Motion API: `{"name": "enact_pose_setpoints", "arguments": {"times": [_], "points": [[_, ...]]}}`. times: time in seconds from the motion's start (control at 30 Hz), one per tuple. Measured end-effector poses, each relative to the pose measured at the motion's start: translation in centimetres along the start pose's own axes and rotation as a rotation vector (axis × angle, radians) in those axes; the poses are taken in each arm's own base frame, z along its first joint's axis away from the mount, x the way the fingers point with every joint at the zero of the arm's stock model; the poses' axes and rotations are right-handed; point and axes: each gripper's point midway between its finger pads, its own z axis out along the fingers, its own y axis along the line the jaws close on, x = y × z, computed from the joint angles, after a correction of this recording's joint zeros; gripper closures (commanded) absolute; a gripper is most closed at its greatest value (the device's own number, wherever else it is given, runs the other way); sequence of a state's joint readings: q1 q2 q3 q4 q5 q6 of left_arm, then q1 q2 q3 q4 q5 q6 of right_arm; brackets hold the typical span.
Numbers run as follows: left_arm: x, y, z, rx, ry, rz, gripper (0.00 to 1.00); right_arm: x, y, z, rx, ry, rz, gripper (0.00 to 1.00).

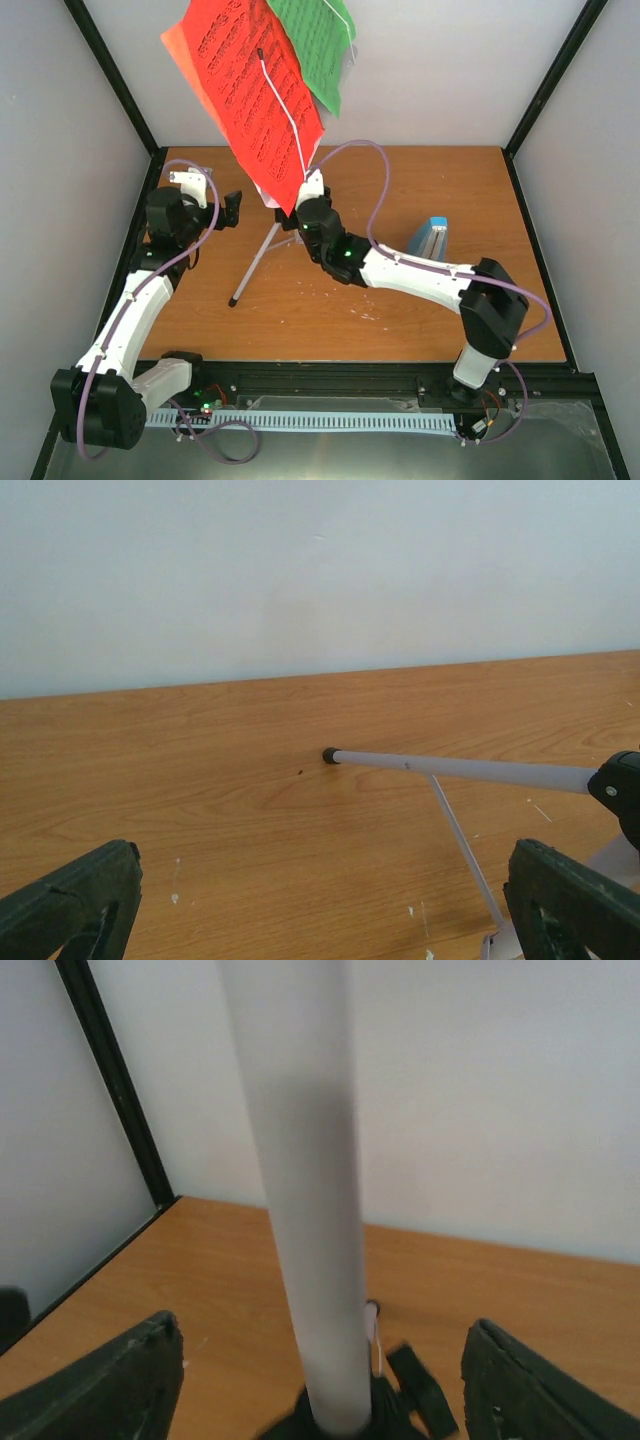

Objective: Pack up the instrument practice props

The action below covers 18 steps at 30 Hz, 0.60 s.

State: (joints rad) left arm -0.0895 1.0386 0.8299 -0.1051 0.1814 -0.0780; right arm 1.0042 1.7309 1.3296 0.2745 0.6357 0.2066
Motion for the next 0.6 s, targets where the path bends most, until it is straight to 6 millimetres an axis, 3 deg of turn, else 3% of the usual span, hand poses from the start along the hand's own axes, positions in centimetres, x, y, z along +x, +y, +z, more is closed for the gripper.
{"name": "enact_pose_setpoints", "arguments": {"times": [0.07,0.13,0.33,0.6], "points": [[0.0,-0.1,0.0,0.006,0.0,-0.003,0.01,0.6,-0.3,-1.1,-0.036,0.009,-0.018,0.09],[0.0,-0.2,0.0,0.009,0.0,-0.005,0.01,0.4,-0.7,-2.5,-0.071,-0.001,-0.03,0.05],[0.0,-0.2,0.0,0.012,0.0,-0.011,0.01,-2.8,-3.2,-6.8,-0.207,-0.092,-0.017,0.03],[0.3,-0.8,0.3,0.048,0.013,-0.023,0.01,-4.2,-7.0,-5.7,-0.528,-0.027,0.008,0.08]]}}
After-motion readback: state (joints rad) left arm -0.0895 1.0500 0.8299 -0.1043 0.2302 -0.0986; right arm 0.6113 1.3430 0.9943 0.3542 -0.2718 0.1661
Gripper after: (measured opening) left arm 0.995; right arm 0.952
